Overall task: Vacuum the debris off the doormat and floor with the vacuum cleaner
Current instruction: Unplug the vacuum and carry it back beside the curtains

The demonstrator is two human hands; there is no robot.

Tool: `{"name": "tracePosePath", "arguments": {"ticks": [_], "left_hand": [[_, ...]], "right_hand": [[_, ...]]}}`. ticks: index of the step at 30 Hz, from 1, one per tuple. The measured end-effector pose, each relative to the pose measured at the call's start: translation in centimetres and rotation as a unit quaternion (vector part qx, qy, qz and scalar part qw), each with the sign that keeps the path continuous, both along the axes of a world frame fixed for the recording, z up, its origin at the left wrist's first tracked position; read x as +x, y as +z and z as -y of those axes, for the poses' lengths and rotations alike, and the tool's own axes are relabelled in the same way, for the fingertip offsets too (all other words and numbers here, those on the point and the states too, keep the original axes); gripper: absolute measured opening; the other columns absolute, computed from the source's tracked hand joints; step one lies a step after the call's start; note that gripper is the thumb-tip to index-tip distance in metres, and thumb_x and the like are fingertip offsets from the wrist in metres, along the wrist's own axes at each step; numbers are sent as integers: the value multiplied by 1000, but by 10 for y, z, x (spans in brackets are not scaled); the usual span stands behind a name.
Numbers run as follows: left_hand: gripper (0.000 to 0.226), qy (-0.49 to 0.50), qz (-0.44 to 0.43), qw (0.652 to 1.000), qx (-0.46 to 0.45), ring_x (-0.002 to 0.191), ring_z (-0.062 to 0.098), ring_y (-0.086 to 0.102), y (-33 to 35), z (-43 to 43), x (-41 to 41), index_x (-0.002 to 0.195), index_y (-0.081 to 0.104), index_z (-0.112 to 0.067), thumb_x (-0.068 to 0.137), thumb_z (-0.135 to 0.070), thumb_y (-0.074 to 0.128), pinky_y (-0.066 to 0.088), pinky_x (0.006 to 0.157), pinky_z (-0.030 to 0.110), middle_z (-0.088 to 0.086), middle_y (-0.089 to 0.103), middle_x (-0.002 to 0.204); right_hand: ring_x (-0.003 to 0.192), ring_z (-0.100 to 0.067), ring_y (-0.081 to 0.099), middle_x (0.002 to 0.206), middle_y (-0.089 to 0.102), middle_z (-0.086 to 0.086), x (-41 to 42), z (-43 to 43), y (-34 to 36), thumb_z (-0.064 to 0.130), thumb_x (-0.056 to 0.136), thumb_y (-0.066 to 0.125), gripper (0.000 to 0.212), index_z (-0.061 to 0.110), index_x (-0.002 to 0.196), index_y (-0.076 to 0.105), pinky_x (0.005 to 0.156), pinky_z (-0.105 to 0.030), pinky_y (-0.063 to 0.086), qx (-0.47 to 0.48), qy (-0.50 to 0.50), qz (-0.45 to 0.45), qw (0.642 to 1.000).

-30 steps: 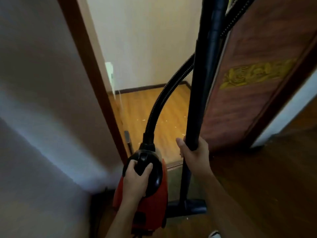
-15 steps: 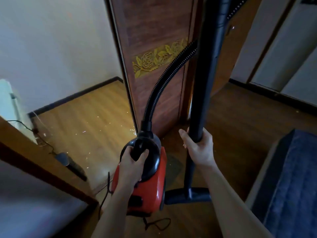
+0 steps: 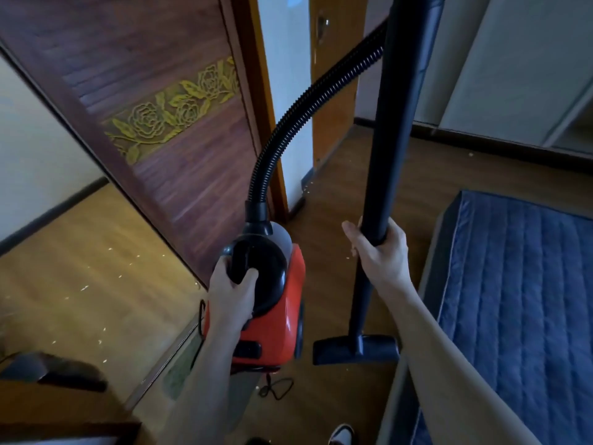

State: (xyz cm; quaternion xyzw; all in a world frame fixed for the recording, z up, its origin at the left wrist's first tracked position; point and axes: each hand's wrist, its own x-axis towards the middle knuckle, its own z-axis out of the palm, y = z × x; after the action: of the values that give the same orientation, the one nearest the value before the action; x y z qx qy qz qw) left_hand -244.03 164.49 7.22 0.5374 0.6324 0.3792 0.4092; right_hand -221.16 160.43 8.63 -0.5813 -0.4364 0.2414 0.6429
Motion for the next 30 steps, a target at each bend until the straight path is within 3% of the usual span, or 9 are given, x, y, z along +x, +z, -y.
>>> {"name": "tracePosePath", "arguments": {"ticks": [4,8,14,18,21,25,28,30], "left_hand": [[29,-35,-9,999,13,87,34,67,3,-18,37,107,59,-38,78,-38,59,56,80,55,2,68,95],[27,-80,-12,996,43,99,18,64,4,-38,77,112,63,-23,86,-21,62,54,91,47,-4,67,101],[31,-112,12,993,30,92,48,65,-5,-85,130,109,62,-30,78,-35,60,54,79,61,11,69,96],[26,-142,29,989,9,90,54,63,-12,-131,164,106,61,-37,80,-34,61,51,77,67,6,67,88],[13,-163,32,986,-5,77,49,63,-19,-178,191,90,61,-40,80,-31,63,53,72,63,1,63,78],[20,-191,34,981,-30,54,28,54,-20,-246,227,80,57,-37,87,-20,62,45,47,37,6,58,68],[23,-219,29,975,-31,59,21,59,-15,-294,250,81,55,-37,89,-17,61,46,54,35,0,61,73],[25,-233,25,972,-35,57,24,58,-13,-324,265,80,54,-41,89,-19,61,47,54,39,0,62,73]], "right_hand": [[51,-29,52,61,53,-20,43,1,-2,11,92,74,32,-10,82,52,48,-24,45,2,-51,2,999],[56,-37,51,64,52,-28,74,-1,-3,9,92,73,32,-11,82,51,48,-28,44,2,-85,5,996],[56,-36,54,62,54,-23,115,-27,-8,11,92,75,31,-9,82,52,50,-37,48,-17,-146,3,989],[57,-38,54,62,55,-23,144,-65,-14,14,92,75,32,-8,83,53,51,-43,47,-31,-169,1,985],[57,-39,55,62,56,-22,165,-106,-15,16,91,76,34,-8,83,53,50,-43,47,-40,-190,8,981],[56,-37,56,60,56,-19,192,-170,-11,17,91,76,35,-8,81,55,50,-40,47,-58,-224,11,973],[53,-35,56,58,57,-17,208,-218,-9,17,90,76,33,-5,76,56,49,-39,47,-57,-242,24,968],[53,-36,54,60,57,-21,218,-248,-7,14,90,76,32,-5,75,55,48,-37,45,-51,-246,27,968]]}}
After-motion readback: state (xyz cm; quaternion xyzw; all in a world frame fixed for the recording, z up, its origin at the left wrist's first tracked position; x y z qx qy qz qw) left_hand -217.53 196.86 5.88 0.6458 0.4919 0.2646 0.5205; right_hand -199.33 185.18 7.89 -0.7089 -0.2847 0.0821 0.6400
